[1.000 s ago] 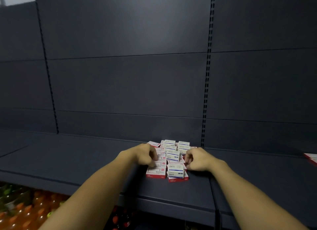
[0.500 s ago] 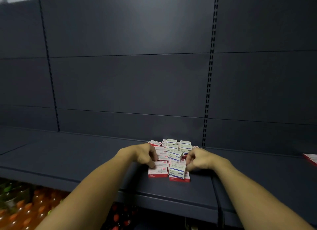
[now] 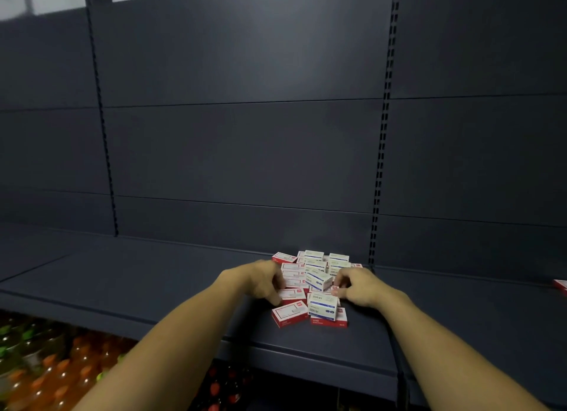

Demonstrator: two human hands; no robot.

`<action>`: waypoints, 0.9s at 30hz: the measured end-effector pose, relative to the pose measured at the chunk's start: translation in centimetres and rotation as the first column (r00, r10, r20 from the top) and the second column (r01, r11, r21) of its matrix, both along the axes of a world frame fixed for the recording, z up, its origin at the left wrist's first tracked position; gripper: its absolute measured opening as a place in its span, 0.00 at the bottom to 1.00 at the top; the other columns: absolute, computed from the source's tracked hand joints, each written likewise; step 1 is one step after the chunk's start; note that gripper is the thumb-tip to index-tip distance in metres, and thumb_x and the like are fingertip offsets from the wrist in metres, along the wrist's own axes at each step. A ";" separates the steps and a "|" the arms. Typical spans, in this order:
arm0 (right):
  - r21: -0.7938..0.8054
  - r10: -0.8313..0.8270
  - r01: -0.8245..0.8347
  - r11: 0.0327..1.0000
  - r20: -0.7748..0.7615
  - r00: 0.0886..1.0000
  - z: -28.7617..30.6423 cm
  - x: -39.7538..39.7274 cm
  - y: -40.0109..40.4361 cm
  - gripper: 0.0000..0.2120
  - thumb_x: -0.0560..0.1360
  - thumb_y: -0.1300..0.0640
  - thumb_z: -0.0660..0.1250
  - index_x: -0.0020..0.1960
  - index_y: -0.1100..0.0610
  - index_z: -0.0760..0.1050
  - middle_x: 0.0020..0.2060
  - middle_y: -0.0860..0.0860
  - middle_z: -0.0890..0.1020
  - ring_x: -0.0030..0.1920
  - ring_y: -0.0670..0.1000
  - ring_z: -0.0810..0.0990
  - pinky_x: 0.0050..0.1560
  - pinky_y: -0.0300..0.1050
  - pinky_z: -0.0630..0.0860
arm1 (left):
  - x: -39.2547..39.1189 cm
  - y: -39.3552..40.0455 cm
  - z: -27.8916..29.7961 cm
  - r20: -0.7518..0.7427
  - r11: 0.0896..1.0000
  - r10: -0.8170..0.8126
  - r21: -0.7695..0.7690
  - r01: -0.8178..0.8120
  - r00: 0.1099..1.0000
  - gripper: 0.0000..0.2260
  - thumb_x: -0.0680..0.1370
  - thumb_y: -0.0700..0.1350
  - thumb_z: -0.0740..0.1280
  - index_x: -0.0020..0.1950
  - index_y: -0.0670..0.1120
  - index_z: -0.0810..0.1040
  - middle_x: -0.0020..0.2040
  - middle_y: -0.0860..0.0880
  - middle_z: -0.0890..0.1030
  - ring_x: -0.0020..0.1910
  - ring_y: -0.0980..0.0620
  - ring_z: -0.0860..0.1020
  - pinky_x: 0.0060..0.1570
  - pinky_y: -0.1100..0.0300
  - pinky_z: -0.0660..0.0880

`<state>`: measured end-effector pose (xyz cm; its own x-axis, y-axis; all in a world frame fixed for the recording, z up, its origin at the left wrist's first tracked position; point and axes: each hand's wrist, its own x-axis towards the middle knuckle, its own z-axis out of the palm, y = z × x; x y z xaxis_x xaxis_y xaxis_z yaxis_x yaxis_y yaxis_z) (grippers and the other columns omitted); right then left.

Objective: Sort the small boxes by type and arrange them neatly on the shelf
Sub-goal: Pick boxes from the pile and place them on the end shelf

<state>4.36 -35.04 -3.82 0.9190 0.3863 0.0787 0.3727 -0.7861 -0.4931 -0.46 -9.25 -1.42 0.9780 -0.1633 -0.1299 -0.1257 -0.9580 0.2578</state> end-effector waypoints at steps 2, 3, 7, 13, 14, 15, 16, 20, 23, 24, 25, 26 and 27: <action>-0.045 -0.020 0.019 0.999 -0.022 1.000 0.4 0.1 -0.2 0.10 0.72 0.48 0.75 0.48 0.52 0.78 0.48 0.47 0.80 0.49 0.47 0.79 0.51 0.42 0.77 | -0.1 0.2 0.0 0.015 1.000 0.021 0.023 -0.021 1.000 0.21 0.73 0.46 0.76 0.65 0.47 0.79 0.57 0.50 0.79 0.54 0.52 0.76 0.57 0.58 0.75; -0.073 -0.029 0.026 0.997 -0.035 0.999 0.7 0.0 -0.3 0.11 0.72 0.47 0.76 0.48 0.52 0.78 0.48 0.47 0.80 0.48 0.47 0.79 0.51 0.43 0.77 | -0.2 0.4 0.1 0.021 0.999 0.033 0.026 -0.033 0.999 0.21 0.73 0.46 0.76 0.65 0.46 0.78 0.58 0.49 0.79 0.54 0.52 0.76 0.56 0.58 0.75; -0.135 -0.064 0.056 0.989 -0.061 0.996 1.7 -0.6 -0.5 0.16 0.69 0.46 0.78 0.42 0.56 0.76 0.43 0.49 0.81 0.39 0.48 0.78 0.38 0.43 0.78 | -0.4 1.4 -0.1 0.039 0.997 0.069 0.024 -0.070 0.997 0.18 0.72 0.46 0.76 0.60 0.48 0.79 0.55 0.51 0.78 0.52 0.51 0.77 0.50 0.59 0.74; -0.146 -0.088 0.070 0.987 -0.124 0.988 2.5 -1.3 -1.0 0.17 0.70 0.49 0.78 0.39 0.52 0.69 0.39 0.48 0.77 0.37 0.46 0.75 0.32 0.41 0.76 | -0.6 1.6 0.0 0.040 0.998 0.063 0.021 -0.064 0.997 0.18 0.73 0.46 0.76 0.62 0.48 0.80 0.56 0.50 0.80 0.53 0.51 0.77 0.54 0.58 0.76; -0.149 -0.094 0.073 0.986 -0.138 0.986 2.5 -1.2 -1.1 0.17 0.70 0.49 0.78 0.41 0.54 0.71 0.41 0.49 0.78 0.38 0.48 0.77 0.31 0.41 0.76 | -0.6 1.6 0.1 0.033 0.998 0.060 0.023 -0.061 0.998 0.18 0.73 0.45 0.75 0.63 0.47 0.80 0.57 0.49 0.80 0.53 0.51 0.77 0.56 0.57 0.76; -0.145 -0.096 0.074 0.987 -0.150 0.984 2.5 -1.0 -1.2 0.16 0.69 0.49 0.78 0.43 0.55 0.73 0.43 0.51 0.79 0.39 0.49 0.78 0.32 0.41 0.77 | -0.6 1.6 0.1 0.026 0.998 0.058 0.025 -0.058 0.998 0.19 0.74 0.45 0.75 0.64 0.47 0.79 0.58 0.49 0.80 0.53 0.51 0.77 0.57 0.57 0.76; -0.141 -0.096 0.073 0.987 -0.157 0.983 2.5 -0.9 -1.3 0.15 0.69 0.50 0.78 0.45 0.56 0.75 0.45 0.52 0.80 0.41 0.50 0.79 0.32 0.41 0.78 | -0.6 1.7 0.1 0.020 0.998 0.057 0.028 -0.058 0.998 0.19 0.74 0.46 0.75 0.64 0.47 0.79 0.59 0.49 0.80 0.53 0.51 0.77 0.59 0.56 0.76; -0.130 -0.090 0.068 0.989 -0.174 0.981 2.5 -1.1 -1.5 0.11 0.70 0.58 0.74 0.51 0.57 0.79 0.43 0.52 0.81 0.42 0.50 0.80 0.37 0.43 0.81 | -0.7 1.8 -0.1 0.021 0.998 0.059 0.020 -0.059 0.998 0.18 0.74 0.45 0.74 0.63 0.48 0.80 0.57 0.51 0.81 0.53 0.52 0.77 0.56 0.58 0.75; -0.173 -0.082 0.054 0.983 -0.158 0.984 2.2 -1.2 -1.5 0.15 0.65 0.58 0.73 0.51 0.56 0.79 0.46 0.53 0.81 0.39 0.50 0.80 0.34 0.41 0.79 | -0.8 1.7 -0.3 0.024 0.998 0.068 0.011 -0.068 0.997 0.17 0.73 0.46 0.75 0.62 0.49 0.81 0.54 0.53 0.80 0.52 0.52 0.78 0.54 0.59 0.75; -0.168 -0.081 0.056 0.984 -0.145 0.986 2.0 -1.3 -1.5 0.16 0.64 0.57 0.74 0.51 0.56 0.79 0.46 0.53 0.81 0.38 0.50 0.79 0.32 0.40 0.78 | -0.8 1.7 -0.3 0.024 0.997 0.072 0.006 -0.072 0.997 0.17 0.73 0.46 0.75 0.61 0.49 0.81 0.54 0.53 0.80 0.52 0.52 0.78 0.55 0.58 0.75; -0.148 -0.082 0.062 0.987 -0.131 0.988 1.9 -1.2 -1.5 0.15 0.64 0.56 0.75 0.49 0.56 0.79 0.44 0.52 0.81 0.36 0.49 0.79 0.31 0.40 0.77 | -0.8 1.7 -0.4 0.025 0.997 0.076 0.001 -0.076 0.997 0.17 0.73 0.46 0.75 0.61 0.49 0.81 0.54 0.53 0.80 0.52 0.52 0.78 0.55 0.58 0.75; -0.129 -0.089 0.074 0.989 -0.108 0.990 1.8 -1.2 -1.5 0.13 0.64 0.55 0.77 0.47 0.57 0.79 0.43 0.51 0.80 0.36 0.49 0.78 0.31 0.40 0.77 | -0.9 1.7 -0.4 0.029 0.997 0.080 -0.006 -0.080 0.996 0.17 0.73 0.46 0.75 0.61 0.49 0.81 0.54 0.53 0.80 0.52 0.52 0.78 0.54 0.59 0.75; -0.118 -0.094 0.084 0.989 -0.079 0.992 1.8 -1.2 -1.5 0.12 0.64 0.55 0.77 0.44 0.56 0.79 0.41 0.50 0.80 0.35 0.48 0.78 0.30 0.40 0.76 | -0.9 1.7 -0.4 0.042 0.996 0.083 -0.012 -0.083 0.996 0.17 0.72 0.46 0.76 0.60 0.49 0.81 0.53 0.53 0.80 0.51 0.53 0.78 0.52 0.60 0.75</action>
